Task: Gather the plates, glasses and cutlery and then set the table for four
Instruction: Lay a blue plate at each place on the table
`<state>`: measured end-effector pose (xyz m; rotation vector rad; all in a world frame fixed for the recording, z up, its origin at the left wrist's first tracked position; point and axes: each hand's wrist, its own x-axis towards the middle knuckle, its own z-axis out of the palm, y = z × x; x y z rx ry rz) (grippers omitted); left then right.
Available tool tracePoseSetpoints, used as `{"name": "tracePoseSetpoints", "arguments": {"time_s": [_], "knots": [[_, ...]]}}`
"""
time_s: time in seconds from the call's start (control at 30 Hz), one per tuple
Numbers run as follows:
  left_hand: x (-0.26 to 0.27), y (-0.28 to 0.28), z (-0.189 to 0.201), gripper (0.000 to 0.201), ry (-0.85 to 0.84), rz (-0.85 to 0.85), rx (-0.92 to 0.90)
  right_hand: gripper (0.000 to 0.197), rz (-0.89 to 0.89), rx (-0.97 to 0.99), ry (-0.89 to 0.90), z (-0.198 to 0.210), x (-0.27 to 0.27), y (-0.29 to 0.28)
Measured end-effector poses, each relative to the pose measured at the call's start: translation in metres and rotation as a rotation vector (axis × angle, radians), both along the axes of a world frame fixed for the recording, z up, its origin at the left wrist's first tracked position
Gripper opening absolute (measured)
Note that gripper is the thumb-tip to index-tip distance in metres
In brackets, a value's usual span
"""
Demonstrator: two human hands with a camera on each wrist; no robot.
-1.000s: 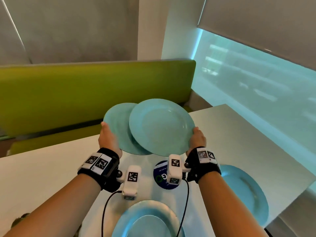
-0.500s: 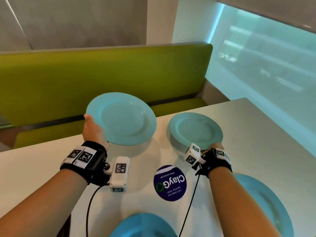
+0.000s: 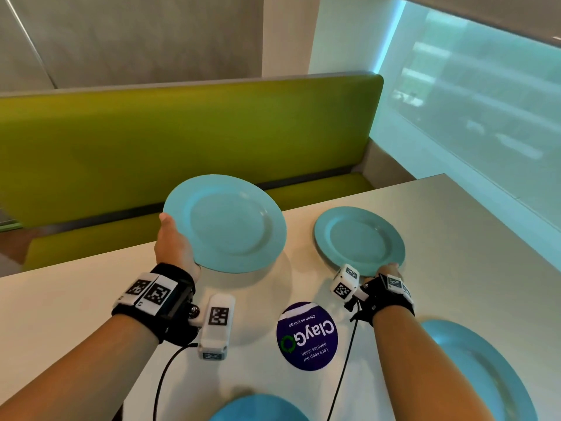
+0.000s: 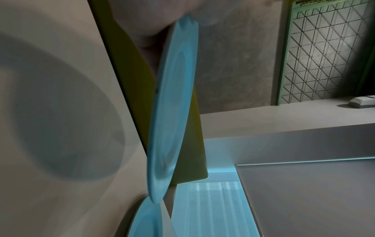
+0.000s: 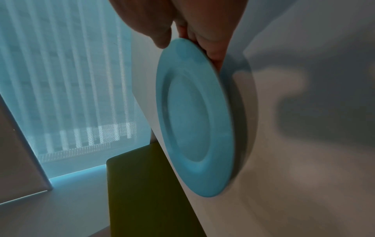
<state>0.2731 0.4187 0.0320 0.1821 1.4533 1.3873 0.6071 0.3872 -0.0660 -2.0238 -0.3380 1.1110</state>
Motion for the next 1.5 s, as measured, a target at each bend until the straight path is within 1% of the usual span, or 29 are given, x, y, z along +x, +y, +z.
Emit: {"name": "tracePoseSetpoints", "arguments": {"time_s": [0.07,0.13,0.17,0.23,0.3,0.37,0.43,0.47,0.53,0.57,0.6,0.7,0.77,0.87,1.0,1.07,1.17,1.2,1.3,1.33,1.37,1.4,1.43,1.47,1.5], "knots": [[0.001,-0.002,-0.001,0.050,-0.003,-0.006,0.001,0.053,-0.147,-0.010,0.098,-0.001,0.005,0.002],[0.002,-0.005,0.000,0.049,-0.012,-0.011,0.001,0.054,-0.206,0.038,0.157,0.004,0.004,0.000],[0.003,-0.007,0.000,0.049,-0.019,-0.013,0.001,0.053,-0.188,0.043,0.151,0.007,0.003,-0.003],[0.003,-0.010,0.001,0.049,-0.032,-0.015,0.005,0.050,-0.156,-0.017,0.084,0.015,-0.002,-0.006],[0.004,-0.013,0.002,0.050,-0.041,-0.020,0.006,0.059,-0.130,-0.053,0.045,0.024,-0.014,-0.008],[0.004,-0.014,0.001,0.050,-0.045,-0.023,0.002,0.071,-0.071,-0.070,-0.045,0.028,-0.027,-0.007],[0.003,-0.021,0.005,0.051,-0.049,-0.025,0.008,0.071,-0.046,-0.001,-0.108,0.033,-0.049,-0.005],[0.003,-0.021,0.004,0.051,-0.041,-0.030,0.001,0.065,-0.029,0.059,-0.092,0.032,-0.062,0.001],[0.003,-0.026,0.007,0.051,-0.034,-0.040,-0.008,0.046,0.093,0.190,0.033,0.040,-0.095,0.006],[0.003,-0.028,0.008,0.052,-0.030,-0.055,-0.013,0.036,0.132,0.246,0.138,0.047,-0.113,0.005],[0.001,-0.031,0.008,0.051,-0.025,-0.075,-0.016,0.033,0.136,0.281,0.253,0.054,-0.130,0.003],[-0.008,-0.037,0.006,0.049,-0.002,-0.123,-0.027,0.036,0.020,0.321,0.516,0.062,-0.160,0.000],[-0.019,-0.041,0.003,0.049,0.027,-0.115,-0.043,0.033,-0.037,0.334,0.598,0.059,-0.170,-0.002],[-0.038,-0.047,-0.002,0.047,0.065,-0.123,-0.086,0.028,-0.021,0.283,0.573,0.050,-0.182,-0.007],[-0.056,-0.053,-0.004,0.033,0.167,-0.178,-0.151,0.034,0.054,0.186,0.478,0.034,-0.197,-0.014],[-0.069,-0.055,-0.004,0.032,0.245,-0.157,-0.198,0.040,0.087,0.155,0.421,0.025,-0.204,-0.015],[-0.093,-0.060,-0.004,0.035,0.334,-0.073,-0.239,0.043,0.119,0.135,0.415,0.013,-0.212,-0.016],[-0.099,-0.062,-0.004,0.033,0.339,-0.059,-0.239,0.043,0.139,0.139,0.440,0.009,-0.215,-0.017],[-0.113,-0.071,-0.002,0.018,0.325,-0.034,-0.228,0.048,0.199,0.078,0.485,0.002,-0.223,-0.019],[-0.118,-0.074,-0.002,0.021,0.315,-0.029,-0.220,0.046,0.210,0.051,0.467,0.000,-0.225,-0.018],[-0.122,-0.078,-0.001,0.027,0.302,-0.020,-0.209,0.043,0.201,0.027,0.422,0.000,-0.228,-0.018],[-0.126,-0.081,-0.001,0.033,0.284,-0.011,-0.199,0.042,0.130,0.011,0.412,-0.004,-0.230,-0.016],[-0.130,-0.084,0.000,0.036,0.266,-0.004,-0.190,0.044,0.108,0.005,0.369,-0.006,-0.231,-0.013],[-0.134,-0.087,0.001,0.037,0.250,-0.001,-0.183,0.048,0.141,0.001,0.365,-0.009,-0.231,-0.012],[-0.137,-0.091,0.001,0.036,0.238,-0.001,-0.178,0.051,0.237,0.009,0.347,-0.009,-0.234,-0.016]]}}
